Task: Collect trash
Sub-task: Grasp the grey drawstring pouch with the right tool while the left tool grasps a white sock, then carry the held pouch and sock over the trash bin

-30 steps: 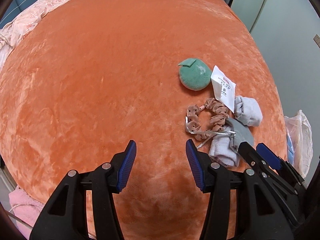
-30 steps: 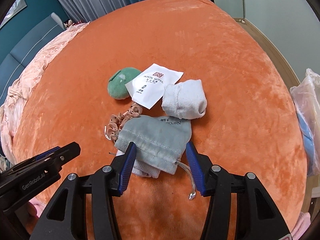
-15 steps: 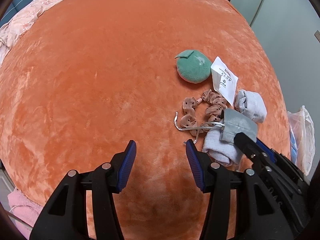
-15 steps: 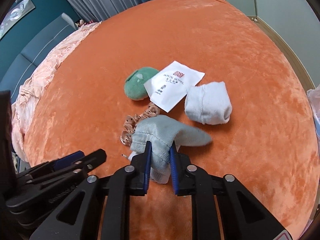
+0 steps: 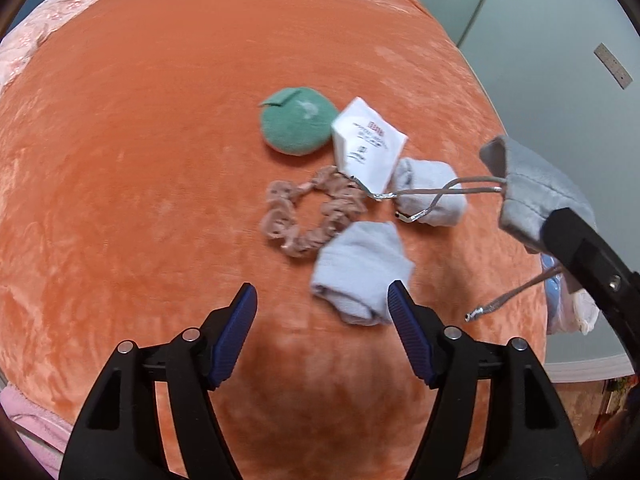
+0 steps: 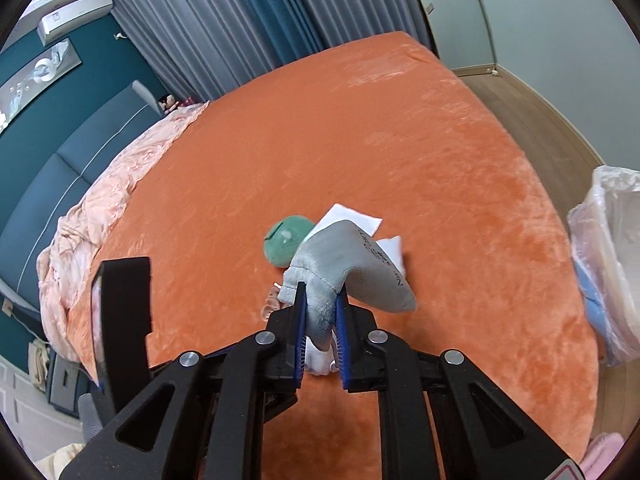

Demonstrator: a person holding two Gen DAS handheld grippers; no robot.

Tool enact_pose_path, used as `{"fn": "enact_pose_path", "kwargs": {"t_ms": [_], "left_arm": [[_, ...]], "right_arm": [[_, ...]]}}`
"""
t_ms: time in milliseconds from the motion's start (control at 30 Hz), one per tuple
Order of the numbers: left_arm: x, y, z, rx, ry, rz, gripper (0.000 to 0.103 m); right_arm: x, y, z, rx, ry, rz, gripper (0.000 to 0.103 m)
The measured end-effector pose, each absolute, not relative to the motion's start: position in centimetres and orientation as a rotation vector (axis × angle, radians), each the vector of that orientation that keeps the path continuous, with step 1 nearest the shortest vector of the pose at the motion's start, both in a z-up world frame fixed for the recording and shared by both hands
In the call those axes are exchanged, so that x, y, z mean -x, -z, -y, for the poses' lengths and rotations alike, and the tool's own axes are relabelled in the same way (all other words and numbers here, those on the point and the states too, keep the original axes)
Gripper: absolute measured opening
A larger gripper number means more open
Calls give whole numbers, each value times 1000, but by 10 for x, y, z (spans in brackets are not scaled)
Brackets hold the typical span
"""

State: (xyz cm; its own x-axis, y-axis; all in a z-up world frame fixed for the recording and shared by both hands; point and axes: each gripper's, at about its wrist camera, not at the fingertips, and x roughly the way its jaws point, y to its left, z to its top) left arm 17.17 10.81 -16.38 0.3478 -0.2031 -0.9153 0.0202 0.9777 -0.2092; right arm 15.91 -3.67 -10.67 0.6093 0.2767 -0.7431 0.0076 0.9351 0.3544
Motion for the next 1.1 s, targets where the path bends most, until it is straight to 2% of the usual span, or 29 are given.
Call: {"fn": "enact_pose_path", "kwargs": {"t_ms": [300,433,533,600,1100], "left_arm": [[-192,186,-84,183,156,-1265,64],[-193,188,-82,178,160,-1271,43],[-190,185,-86,191,165,-1269,34],[-188,183,-87,193,167,-1270,31],[-153,109,-71,169,271,-1160,30]], "right_arm": [[-143,114,67,-327,-86,-914,12],[-139,120,71,-338,-75,-929,12],[-136,123,73,-343,-75,-934,12],[-135,122,72,-345,-75,-935,12],[-114,83,74,-332,-81,-848,12]]}}
